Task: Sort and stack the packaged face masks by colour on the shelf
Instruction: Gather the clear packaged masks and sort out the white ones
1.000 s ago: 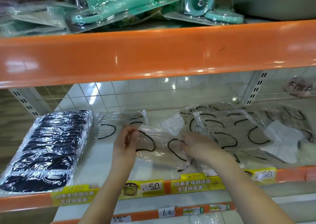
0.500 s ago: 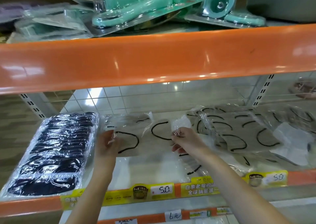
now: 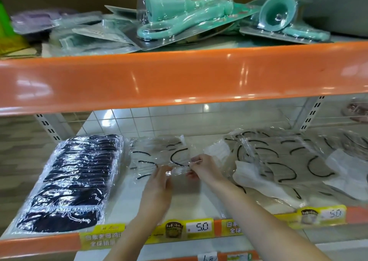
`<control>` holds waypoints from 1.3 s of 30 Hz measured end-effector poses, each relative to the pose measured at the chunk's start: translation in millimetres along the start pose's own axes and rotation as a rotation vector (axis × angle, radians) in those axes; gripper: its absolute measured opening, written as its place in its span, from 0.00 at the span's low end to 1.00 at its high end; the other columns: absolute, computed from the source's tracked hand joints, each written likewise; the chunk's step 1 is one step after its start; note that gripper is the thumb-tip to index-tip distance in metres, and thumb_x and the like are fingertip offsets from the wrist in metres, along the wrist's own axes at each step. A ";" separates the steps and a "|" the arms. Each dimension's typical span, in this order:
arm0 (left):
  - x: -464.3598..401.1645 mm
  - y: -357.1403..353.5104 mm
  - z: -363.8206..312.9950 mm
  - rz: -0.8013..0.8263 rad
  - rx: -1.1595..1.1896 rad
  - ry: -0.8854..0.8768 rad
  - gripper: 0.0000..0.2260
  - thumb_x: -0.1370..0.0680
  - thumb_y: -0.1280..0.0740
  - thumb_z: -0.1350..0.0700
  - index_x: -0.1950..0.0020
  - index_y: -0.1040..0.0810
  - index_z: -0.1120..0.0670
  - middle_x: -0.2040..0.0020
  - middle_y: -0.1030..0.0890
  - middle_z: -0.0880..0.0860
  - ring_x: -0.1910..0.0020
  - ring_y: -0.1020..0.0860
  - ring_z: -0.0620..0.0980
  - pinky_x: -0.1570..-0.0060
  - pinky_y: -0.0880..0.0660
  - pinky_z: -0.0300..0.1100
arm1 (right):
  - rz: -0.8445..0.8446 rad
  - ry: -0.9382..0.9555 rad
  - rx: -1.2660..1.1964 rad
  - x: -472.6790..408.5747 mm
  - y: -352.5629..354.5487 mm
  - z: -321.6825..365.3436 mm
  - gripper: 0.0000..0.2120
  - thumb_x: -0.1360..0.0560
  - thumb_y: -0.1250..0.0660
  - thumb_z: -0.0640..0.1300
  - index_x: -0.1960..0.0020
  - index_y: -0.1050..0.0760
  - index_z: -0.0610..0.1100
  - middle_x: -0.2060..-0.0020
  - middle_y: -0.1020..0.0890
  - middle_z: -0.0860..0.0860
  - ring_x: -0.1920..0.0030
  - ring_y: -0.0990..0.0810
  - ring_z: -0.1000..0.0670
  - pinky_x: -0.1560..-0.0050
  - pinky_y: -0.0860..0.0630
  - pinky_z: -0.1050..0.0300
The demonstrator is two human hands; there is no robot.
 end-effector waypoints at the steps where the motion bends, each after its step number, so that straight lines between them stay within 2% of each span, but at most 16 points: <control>1: 0.1 -7.5 -1.8 0.031 -0.040 -0.027 0.15 0.23 0.37 0.63 0.37 0.24 0.56 0.39 0.24 0.53 0.40 0.25 0.54 0.48 0.33 0.38 | -0.004 0.016 0.051 -2.1 -3.6 -0.3 0.06 0.25 0.37 0.33 0.57 0.27 0.43 0.58 0.20 0.41 0.64 0.17 0.43 0.57 0.18 0.47; 4: -0.3 -31.5 3.9 0.154 -0.253 -0.095 0.19 0.25 0.44 0.52 0.39 0.24 0.56 0.37 0.25 0.54 0.37 0.27 0.58 0.44 0.30 0.47 | -0.016 0.067 0.218 -5.1 -11.3 1.0 0.05 0.29 0.39 0.39 0.55 0.27 0.46 0.56 0.18 0.44 0.55 0.17 0.42 0.50 0.20 0.44; 7: -5.0 -41.9 15.9 0.215 -0.356 -0.102 0.25 0.29 0.49 0.47 0.38 0.25 0.56 0.37 0.25 0.55 0.36 0.28 0.59 0.43 0.30 0.50 | -0.082 0.169 0.438 8.0 -10.4 16.5 0.08 0.24 0.40 0.40 0.46 0.27 0.44 0.52 0.19 0.48 0.50 0.20 0.46 0.50 0.25 0.54; 10: -7.7 -40.6 19.3 0.277 -0.459 -0.086 0.20 0.29 0.45 0.47 0.45 0.23 0.57 0.44 0.21 0.60 0.45 0.21 0.63 0.51 0.23 0.52 | -0.183 0.328 0.635 20.4 -6.6 31.7 0.09 0.21 0.42 0.41 0.43 0.28 0.43 0.47 0.23 0.48 0.46 0.25 0.46 0.55 0.33 0.57; 12: -8.6 -38.9 23.6 0.293 -0.541 -0.074 0.19 0.30 0.44 0.47 0.50 0.21 0.57 0.47 0.19 0.61 0.48 0.20 0.63 0.54 0.22 0.53 | -0.195 0.419 0.730 25.9 -9.9 36.5 0.10 0.21 0.43 0.41 0.41 0.28 0.42 0.45 0.25 0.47 0.44 0.27 0.45 0.53 0.35 0.56; 16: -9.4 -36.8 29.2 0.307 -0.617 -0.080 0.20 0.30 0.43 0.44 0.52 0.21 0.57 0.48 0.18 0.61 0.49 0.19 0.62 0.55 0.22 0.52 | -0.022 0.532 0.881 29.4 -34.8 30.3 0.13 0.20 0.44 0.41 0.37 0.28 0.42 0.40 0.27 0.47 0.40 0.28 0.46 0.42 0.32 0.54; 19: -14.6 -34.7 30.0 0.306 -0.597 -0.076 0.18 0.30 0.43 0.44 0.49 0.27 0.54 0.48 0.18 0.61 0.49 0.19 0.62 0.56 0.22 0.52 | 0.066 0.542 1.004 29.8 -50.8 18.3 0.15 0.19 0.45 0.43 0.34 0.30 0.42 0.37 0.28 0.47 0.38 0.30 0.47 0.39 0.33 0.54; 20: -16.2 -35.2 30.9 0.311 -0.593 -0.073 0.17 0.30 0.44 0.46 0.50 0.26 0.55 0.48 0.18 0.62 0.49 0.19 0.62 0.56 0.21 0.52 | 0.082 0.541 1.025 28.9 -54.2 14.1 0.15 0.19 0.45 0.43 0.35 0.30 0.41 0.37 0.29 0.47 0.37 0.30 0.46 0.38 0.33 0.54; 22: -17.7 -32.6 29.0 0.305 -0.599 -0.072 0.18 0.29 0.45 0.49 0.53 0.21 0.58 0.48 0.18 0.63 0.49 0.19 0.62 0.56 0.21 0.53 | 0.095 0.558 1.039 28.3 -57.7 10.4 0.14 0.20 0.43 0.41 0.35 0.30 0.41 0.36 0.29 0.47 0.37 0.31 0.46 0.38 0.34 0.54; 24: -17.3 -30.0 24.0 0.296 -0.591 -0.052 0.24 0.27 0.51 0.47 0.47 0.21 0.59 0.41 0.21 0.63 0.40 0.23 0.62 0.46 0.25 0.54 | 0.094 0.582 1.038 28.3 -57.2 10.6 0.14 0.21 0.43 0.41 0.36 0.30 0.41 0.36 0.29 0.47 0.37 0.31 0.45 0.37 0.35 0.55; 26: -16.0 -31.2 21.4 0.294 -0.617 -0.041 0.27 0.23 0.56 0.45 0.34 0.29 0.56 0.28 0.33 0.60 0.27 0.37 0.58 0.32 0.38 0.52 | 0.096 0.595 1.048 27.9 -56.3 10.7 0.15 0.21 0.43 0.40 0.35 0.30 0.41 0.35 0.29 0.47 0.36 0.31 0.45 0.36 0.36 0.55; 27: -16.1 -31.0 22.1 0.291 -0.639 -0.024 0.24 0.20 0.55 0.45 0.30 0.34 0.54 0.24 0.39 0.57 0.24 0.43 0.56 0.29 0.43 0.49 | 0.101 0.596 1.057 28.2 -56.6 10.8 0.15 0.21 0.43 0.40 0.35 0.31 0.40 0.35 0.30 0.46 0.35 0.32 0.44 0.35 0.37 0.55; 29: -18.0 -30.7 22.8 0.256 -0.648 -0.012 0.20 0.17 0.51 0.48 0.28 0.38 0.52 0.22 0.44 0.55 0.23 0.48 0.53 0.28 0.48 0.46 | 0.119 0.591 1.062 27.7 -57.0 8.7 0.17 0.21 0.43 0.40 0.33 0.32 0.40 0.32 0.32 0.46 0.33 0.33 0.44 0.33 0.38 0.54; 32: -20.5 -31.8 24.6 0.223 -0.666 0.000 0.18 0.18 0.49 0.49 0.30 0.37 0.52 0.24 0.41 0.53 0.24 0.46 0.53 0.28 0.46 0.46 | 0.169 0.590 1.040 28.6 -56.2 6.0 0.19 0.20 0.44 0.42 0.30 0.34 0.41 0.27 0.36 0.47 0.29 0.37 0.44 0.29 0.40 0.52; 34: -22.5 -30.7 22.8 0.189 -0.659 0.000 0.17 0.19 0.48 0.50 0.32 0.35 0.52 0.25 0.39 0.52 0.25 0.44 0.52 0.30 0.43 0.45 | 0.196 0.600 0.954 31.9 -50.8 8.8 0.19 0.19 0.44 0.43 0.29 0.34 0.42 0.27 0.35 0.48 0.28 0.37 0.47 0.29 0.40 0.54; 39: -20.2 -30.8 19.1 0.138 -0.669 0.133 0.15 0.19 0.45 0.52 0.35 0.33 0.54 0.30 0.34 0.53 0.29 0.37 0.55 0.34 0.38 0.47 | 0.137 0.597 0.755 43.2 -13.8 10.5 0.15 0.18 0.45 0.42 0.33 0.28 0.44 0.38 0.26 0.49 0.36 0.30 0.50 0.39 0.34 0.59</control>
Point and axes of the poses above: each hand's wrist, its own x-axis away from the middle knuckle, its own y-axis out of the back of the hand, z = x × y, the point moved 9 cm from there along -x, towards the middle knuckle
